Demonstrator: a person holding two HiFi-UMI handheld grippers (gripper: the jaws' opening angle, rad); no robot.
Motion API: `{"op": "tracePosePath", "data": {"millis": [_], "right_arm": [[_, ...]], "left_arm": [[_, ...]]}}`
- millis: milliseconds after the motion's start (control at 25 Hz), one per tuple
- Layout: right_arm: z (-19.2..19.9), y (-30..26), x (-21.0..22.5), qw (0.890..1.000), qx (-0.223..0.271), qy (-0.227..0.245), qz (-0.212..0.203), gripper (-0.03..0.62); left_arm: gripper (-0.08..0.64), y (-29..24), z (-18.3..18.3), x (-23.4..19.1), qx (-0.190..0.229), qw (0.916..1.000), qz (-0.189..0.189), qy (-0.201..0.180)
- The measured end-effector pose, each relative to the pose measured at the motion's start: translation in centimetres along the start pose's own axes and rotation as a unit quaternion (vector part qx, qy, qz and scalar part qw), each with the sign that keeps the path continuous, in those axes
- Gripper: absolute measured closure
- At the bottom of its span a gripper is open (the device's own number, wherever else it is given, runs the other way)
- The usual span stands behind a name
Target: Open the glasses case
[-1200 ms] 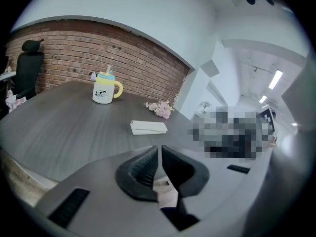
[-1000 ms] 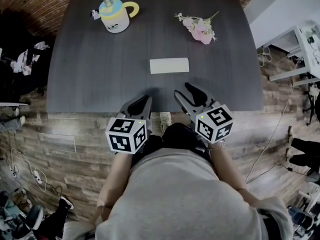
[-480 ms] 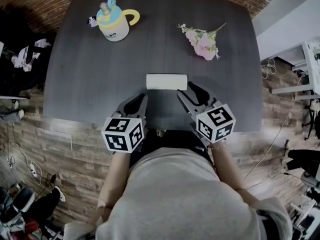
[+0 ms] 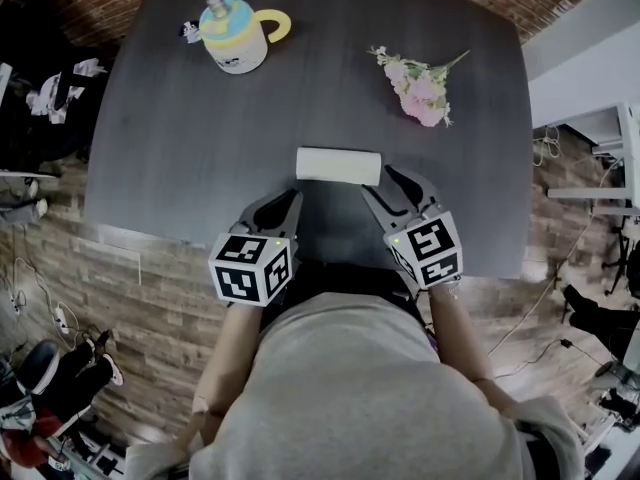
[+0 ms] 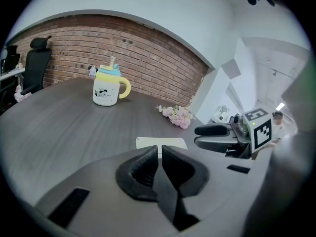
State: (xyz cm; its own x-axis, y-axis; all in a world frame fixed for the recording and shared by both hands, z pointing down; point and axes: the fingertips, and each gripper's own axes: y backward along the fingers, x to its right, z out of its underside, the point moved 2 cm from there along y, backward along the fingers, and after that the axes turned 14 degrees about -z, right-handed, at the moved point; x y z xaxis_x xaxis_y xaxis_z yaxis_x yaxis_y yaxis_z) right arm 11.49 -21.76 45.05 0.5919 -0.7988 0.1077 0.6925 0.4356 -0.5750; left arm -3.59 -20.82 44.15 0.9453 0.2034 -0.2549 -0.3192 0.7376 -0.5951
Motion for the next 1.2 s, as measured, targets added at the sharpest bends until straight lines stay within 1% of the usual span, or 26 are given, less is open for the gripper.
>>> {"op": "tracePosePath", "data": {"millis": [160,440,560,720,880,1040,1200], "right_arm": [[0.9,-1.3,0.0,0.997,-0.051,0.051,-0.005,0.385],[2.1,-2.5,1.1,0.990,-0.100,0.103,-0.009,0.371],[2.6,-3.0,1.3,0.988,-0.110,0.107,-0.017,0.362],[3.6,-3.6,1.5,0.986,-0.128,0.108,-0.025,0.348],[4.0,-4.1,1.5,0.981,-0.140,0.131,-0.031,0.343],[4.2,-4.2,1.7,0.975,-0.151,0.162,-0.023,0.342],[4.2,-4.1,1.8,0.972,-0.155,0.175,-0.019,0.356]], "left_arm": [[0.520,-1.0,0.3,-0.1,-0.011,0.9999,0.003,0.003],[0.520,-2.4,0.9,0.6,-0.036,0.9992,0.016,-0.001],[0.520,-2.8,1.3,0.8,-0.049,0.9986,0.021,-0.004],[0.520,-3.3,1.7,0.7,-0.059,0.9981,0.020,0.001],[0.520,-3.5,1.7,0.5,-0.065,0.9977,0.019,0.004],[0.520,-3.5,1.9,0.7,-0.068,0.9975,0.020,0.005],[0.520,-3.5,2.0,0.7,-0.069,0.9974,0.019,0.007]]}}
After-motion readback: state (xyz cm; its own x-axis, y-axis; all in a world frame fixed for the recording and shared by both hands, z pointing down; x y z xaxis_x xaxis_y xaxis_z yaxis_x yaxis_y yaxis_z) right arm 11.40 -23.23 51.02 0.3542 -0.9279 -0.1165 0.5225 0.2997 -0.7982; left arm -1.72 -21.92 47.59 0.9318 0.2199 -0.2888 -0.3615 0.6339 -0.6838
